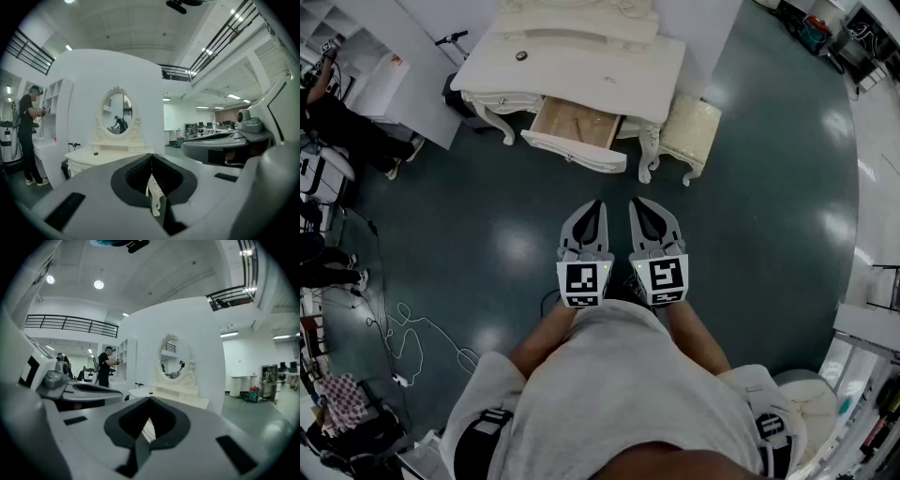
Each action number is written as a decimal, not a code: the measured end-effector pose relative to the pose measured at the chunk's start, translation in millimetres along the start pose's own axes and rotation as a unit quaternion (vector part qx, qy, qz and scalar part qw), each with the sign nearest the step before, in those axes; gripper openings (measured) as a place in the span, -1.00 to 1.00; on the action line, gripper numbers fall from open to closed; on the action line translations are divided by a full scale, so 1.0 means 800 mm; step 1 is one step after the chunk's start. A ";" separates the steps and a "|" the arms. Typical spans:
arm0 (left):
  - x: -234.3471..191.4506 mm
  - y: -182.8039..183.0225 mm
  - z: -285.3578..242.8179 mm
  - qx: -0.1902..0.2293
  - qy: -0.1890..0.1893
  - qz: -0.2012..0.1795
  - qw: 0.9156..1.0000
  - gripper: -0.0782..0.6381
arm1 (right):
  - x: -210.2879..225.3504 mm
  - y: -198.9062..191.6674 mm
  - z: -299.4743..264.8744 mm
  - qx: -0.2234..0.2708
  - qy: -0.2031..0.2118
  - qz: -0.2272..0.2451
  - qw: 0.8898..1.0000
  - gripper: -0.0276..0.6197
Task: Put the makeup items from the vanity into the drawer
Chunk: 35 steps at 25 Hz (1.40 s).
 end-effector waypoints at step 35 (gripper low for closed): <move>-0.189 -0.051 -0.079 -0.037 -0.006 0.059 0.998 -0.76 | -0.053 -0.049 -0.206 -0.115 0.049 0.058 0.990 -0.87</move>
Point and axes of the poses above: the fingertips, and each gripper's own axes: z backward along the fingers, x to its right, y out of its top, the point moved 3 cm from there along z, backward along the fingers, and after that the axes turned 11 degrees about x, right-handed, at the moved point
